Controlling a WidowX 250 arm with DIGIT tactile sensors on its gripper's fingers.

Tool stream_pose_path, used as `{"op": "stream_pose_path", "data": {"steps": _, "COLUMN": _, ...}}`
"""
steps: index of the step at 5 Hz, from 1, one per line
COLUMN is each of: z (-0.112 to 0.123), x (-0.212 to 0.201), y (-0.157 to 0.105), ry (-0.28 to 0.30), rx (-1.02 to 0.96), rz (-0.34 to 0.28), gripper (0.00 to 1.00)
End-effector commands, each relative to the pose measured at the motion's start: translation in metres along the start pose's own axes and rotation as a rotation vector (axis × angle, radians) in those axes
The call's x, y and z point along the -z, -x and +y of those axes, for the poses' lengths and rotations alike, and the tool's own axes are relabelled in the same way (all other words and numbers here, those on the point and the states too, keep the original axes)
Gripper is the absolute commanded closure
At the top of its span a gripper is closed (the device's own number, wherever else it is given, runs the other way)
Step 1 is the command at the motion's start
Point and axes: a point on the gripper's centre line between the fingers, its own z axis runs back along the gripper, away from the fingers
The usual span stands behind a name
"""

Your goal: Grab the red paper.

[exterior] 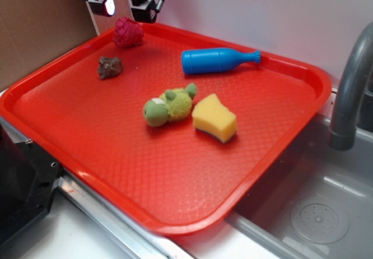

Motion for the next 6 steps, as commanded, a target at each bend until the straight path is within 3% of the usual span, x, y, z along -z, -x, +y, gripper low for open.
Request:
{"op": "stream_pose_path", "data": {"steps": 1, "z": 0.012, "x": -0.002, "y": -0.009, "ry": -0.018, "rx": -0.009, "rz": -0.029, "gripper": 0.0}}
{"op": "stream_pose_path", "data": {"steps": 4, "z": -0.004, "x": 0.045, "y": -0.008, "ry": -0.012, "rx": 0.029, "rz": 0.041, "gripper": 0.0}}
{"op": "stream_pose_path", "data": {"steps": 5, "z": -0.007, "x": 0.053, "y": -0.006, "ry": -0.031, "rx": 0.032, "rz": 0.051, "gripper": 0.08}}
{"op": "stream_pose_path", "data": {"steps": 6, "z": -0.008, "x": 0.057, "y": -0.002, "ry": -0.036, "rx": 0.022, "rz": 0.05, "gripper": 1.0}}
